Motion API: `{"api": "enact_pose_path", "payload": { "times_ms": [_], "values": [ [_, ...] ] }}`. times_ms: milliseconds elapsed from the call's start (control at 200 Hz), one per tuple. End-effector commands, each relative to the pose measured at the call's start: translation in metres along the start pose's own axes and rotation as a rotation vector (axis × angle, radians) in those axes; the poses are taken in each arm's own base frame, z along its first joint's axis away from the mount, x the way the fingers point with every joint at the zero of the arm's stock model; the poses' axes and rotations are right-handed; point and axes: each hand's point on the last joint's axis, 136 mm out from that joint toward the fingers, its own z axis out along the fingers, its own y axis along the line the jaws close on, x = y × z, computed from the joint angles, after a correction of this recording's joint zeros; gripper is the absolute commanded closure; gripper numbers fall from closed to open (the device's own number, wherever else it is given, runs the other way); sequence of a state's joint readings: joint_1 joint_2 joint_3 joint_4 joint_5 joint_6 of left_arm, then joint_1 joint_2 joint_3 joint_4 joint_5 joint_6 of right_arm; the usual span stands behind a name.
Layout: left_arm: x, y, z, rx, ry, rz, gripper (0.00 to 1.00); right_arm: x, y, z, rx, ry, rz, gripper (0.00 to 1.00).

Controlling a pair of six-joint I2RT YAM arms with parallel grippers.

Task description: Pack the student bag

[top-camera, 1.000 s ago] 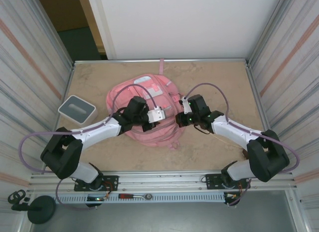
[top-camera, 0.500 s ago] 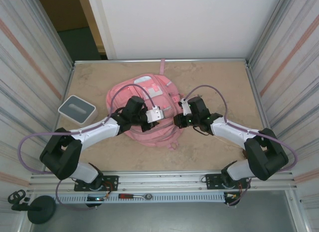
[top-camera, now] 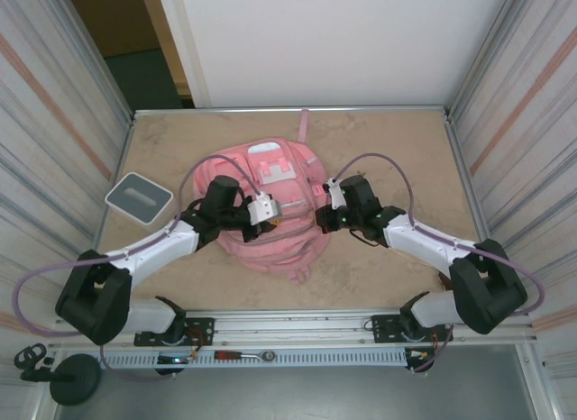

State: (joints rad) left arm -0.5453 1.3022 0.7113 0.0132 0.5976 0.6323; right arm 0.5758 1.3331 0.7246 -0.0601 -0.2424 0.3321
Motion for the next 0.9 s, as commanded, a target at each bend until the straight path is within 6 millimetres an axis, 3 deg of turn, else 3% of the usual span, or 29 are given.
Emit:
{"api": "enact_pose_path", "payload": {
  "times_ms": [0,180,451,661,897],
  "values": [
    [-0.053,-0.022,-0.028,0.128,-0.232,0.097,1.0,-0.005,-0.033,-0.026,0.194,-0.037,0.045,1.0],
    [-0.068,-0.028,-0.039,0.184,-0.304,0.12,1.0,-0.011,-0.035,-0.045,0.217,-0.09,0.033,1.0],
    [-0.07,-0.026,-0.038,0.211,-0.331,0.124,1.0,-0.018,-0.057,-0.022,0.238,-0.039,0.086,1.0],
    [-0.068,-0.024,-0.031,0.235,-0.334,0.11,1.0,-0.02,-0.066,-0.006,0.249,0.005,0.113,0.92],
    [-0.063,-0.019,-0.027,0.214,-0.311,0.098,1.0,-0.01,-0.067,-0.025,0.23,0.009,0.139,0.7]
  ]
}}
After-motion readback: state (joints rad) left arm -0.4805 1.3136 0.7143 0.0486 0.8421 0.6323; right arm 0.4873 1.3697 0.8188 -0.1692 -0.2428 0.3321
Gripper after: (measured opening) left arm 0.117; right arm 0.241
